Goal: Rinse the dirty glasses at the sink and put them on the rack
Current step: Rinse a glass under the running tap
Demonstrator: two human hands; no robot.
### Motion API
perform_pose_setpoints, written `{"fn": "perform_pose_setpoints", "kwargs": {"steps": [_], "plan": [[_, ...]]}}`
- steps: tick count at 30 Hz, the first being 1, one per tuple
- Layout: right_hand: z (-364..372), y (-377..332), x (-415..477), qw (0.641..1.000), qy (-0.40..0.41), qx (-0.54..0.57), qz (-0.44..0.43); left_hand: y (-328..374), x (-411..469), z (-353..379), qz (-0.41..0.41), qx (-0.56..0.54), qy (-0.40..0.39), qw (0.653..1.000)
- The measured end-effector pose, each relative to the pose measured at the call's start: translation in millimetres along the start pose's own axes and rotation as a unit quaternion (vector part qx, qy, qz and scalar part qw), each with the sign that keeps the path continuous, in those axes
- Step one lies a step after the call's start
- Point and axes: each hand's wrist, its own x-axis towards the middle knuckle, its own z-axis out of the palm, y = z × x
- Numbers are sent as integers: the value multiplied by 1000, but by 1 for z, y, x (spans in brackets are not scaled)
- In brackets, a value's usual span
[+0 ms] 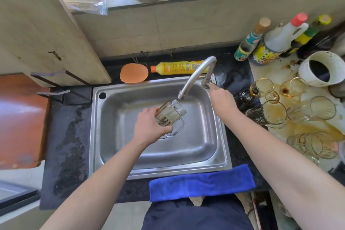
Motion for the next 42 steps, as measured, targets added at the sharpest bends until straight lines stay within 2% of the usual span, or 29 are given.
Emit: {"fn": "perform_pose_setpoints", "kwargs": {"steps": [5, 9, 12, 14, 15, 17, 19, 20, 22, 26, 28, 31, 34, 36, 38, 40, 42], "plan": [[3, -6, -7, 999, -6, -49, -16, 2, 5, 2, -1, 2, -1, 1000], [7, -15, -10, 999, -4, -36, -2, -1, 8, 2, 12, 12, -10, 1000], [7, -11, -11, 1000, -18, 22, 2, -2, 8, -1, 20, 22, -13, 999], [7, -11, -15, 996, 21, 82, -2, -3, 7, -3, 22, 20, -12, 999], [6, -16, -20, 987, 52, 149, 1, -3, 6, -3, 24, 21, -11, 999], [-2, -39, -37, 937, 64, 344, 11, -5, 6, -5, 27, 24, -9, 999], [-9, -66, -53, 868, -24, 497, 9, -4, 4, -6, 32, 27, -7, 999], [-9, -78, -58, 841, -72, 537, 11, -4, 3, -5, 44, 30, -5, 999], [-4, -96, -61, 816, -105, 568, 30, -3, -2, -5, 84, 37, 2, 996], [-8, -106, -53, 758, -86, 635, 116, -9, -7, -6, 190, 81, 57, 977], [-10, -108, -53, 744, -76, 650, 138, -14, -7, -8, 208, 57, 80, 973], [-15, -106, -55, 731, -63, 661, 159, -9, -12, -11, 168, -35, 52, 984], [-18, -105, -57, 720, -58, 671, 170, -4, -13, -14, 68, -139, 10, 988], [-17, -105, -59, 690, -64, 698, 182, -2, -12, -17, -11, -225, -26, 974], [-16, -106, -63, 665, -68, 722, 178, 0, -11, -19, -55, -278, -39, 958], [-17, -105, -66, 676, -76, 716, 155, 5, -9, -20, -70, -300, -31, 951], [-23, -104, -69, 689, -91, 709, 123, 6, -6, -18, -102, -357, -30, 928]]}}
